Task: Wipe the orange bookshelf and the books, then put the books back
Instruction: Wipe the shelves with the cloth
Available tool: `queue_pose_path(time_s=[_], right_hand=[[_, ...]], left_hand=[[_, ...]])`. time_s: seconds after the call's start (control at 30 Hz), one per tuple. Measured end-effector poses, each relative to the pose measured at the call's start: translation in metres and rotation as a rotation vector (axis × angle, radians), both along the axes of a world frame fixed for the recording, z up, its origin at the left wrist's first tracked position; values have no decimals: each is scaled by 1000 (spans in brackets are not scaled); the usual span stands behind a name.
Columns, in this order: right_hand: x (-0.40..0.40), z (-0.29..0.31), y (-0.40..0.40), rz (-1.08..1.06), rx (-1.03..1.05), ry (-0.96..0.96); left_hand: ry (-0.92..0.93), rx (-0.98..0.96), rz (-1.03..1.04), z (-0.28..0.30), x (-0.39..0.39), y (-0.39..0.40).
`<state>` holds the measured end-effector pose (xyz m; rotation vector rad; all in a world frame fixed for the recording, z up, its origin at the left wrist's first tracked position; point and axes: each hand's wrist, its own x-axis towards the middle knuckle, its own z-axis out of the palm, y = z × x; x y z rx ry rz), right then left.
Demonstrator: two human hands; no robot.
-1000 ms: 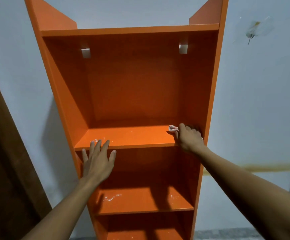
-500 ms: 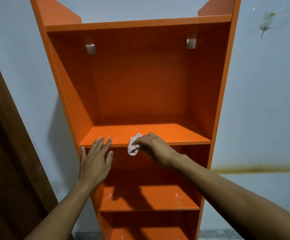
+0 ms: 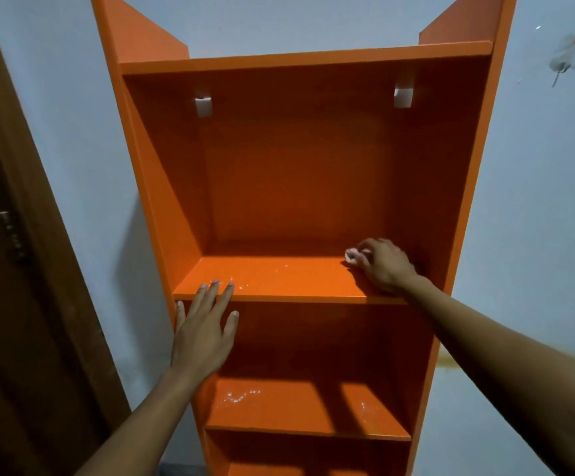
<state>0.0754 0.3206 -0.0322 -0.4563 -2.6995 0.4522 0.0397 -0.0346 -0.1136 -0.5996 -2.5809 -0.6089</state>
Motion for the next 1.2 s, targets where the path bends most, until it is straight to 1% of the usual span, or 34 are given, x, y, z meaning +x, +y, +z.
queue_pose_path(time_s=[0.03,0.1,0.23,0.33,0.43,0.5,0.57,0.6,0.67,0.73,0.8,0.83,0.87,0.9,0.93,0.97,1.0,1.03,1.07,1.1,1.2], right_hand=[[-6,-4,1,-8,-43,-89],[-17,-10,-4,2,-36,-197],[-27,-5,-49,155,48,-269],[-33,-3,-91,270,136,-302],[-33,-12,-127,409,250,-229],[-26,-15,-148,593,271,-73],[-16,-13,-167,833,131,95],[-11,-11,-172,916,49,146],[-5,-7,-177,978,-74,176],[-3,4,-172,969,-168,216],[-14,13,-153,917,-254,314],[-23,16,-140,862,-255,361],[-33,18,-125,762,-222,385],[-45,17,-109,626,-156,369],[-54,14,-95,469,-77,295],[-62,10,-83,328,-14,161],[-71,2,-74,216,20,3],[-75,-4,-70,152,29,-136],[-78,-5,-70,121,26,-230],[-79,-3,-74,118,20,-281],[-92,7,-89,188,-17,-375]], left_hand=[[1,1,-6,-1,0,0],[6,1,-18,-2,-1,-1],[-5,-10,-42,0,-5,-6],[-18,131,-94,3,-4,-13],[68,269,-25,3,-3,-27],[109,347,41,5,-2,-37],[137,372,80,9,-5,-45],[143,365,85,12,-6,-47],[129,338,86,17,-8,-51],[86,317,70,20,-11,-52],[31,296,58,25,-13,-52],[7,283,56,26,-15,-51],[-17,272,59,27,-15,-49],[-41,268,66,27,-15,-47],[-58,268,71,27,-15,-45],[-69,267,75,27,-15,-44],[-80,263,77,27,-14,-44],[-88,257,79,26,-14,-45],[-93,249,85,26,-15,-45],[-100,242,94,26,-16,-46],[-134,220,120,29,-16,-48]])
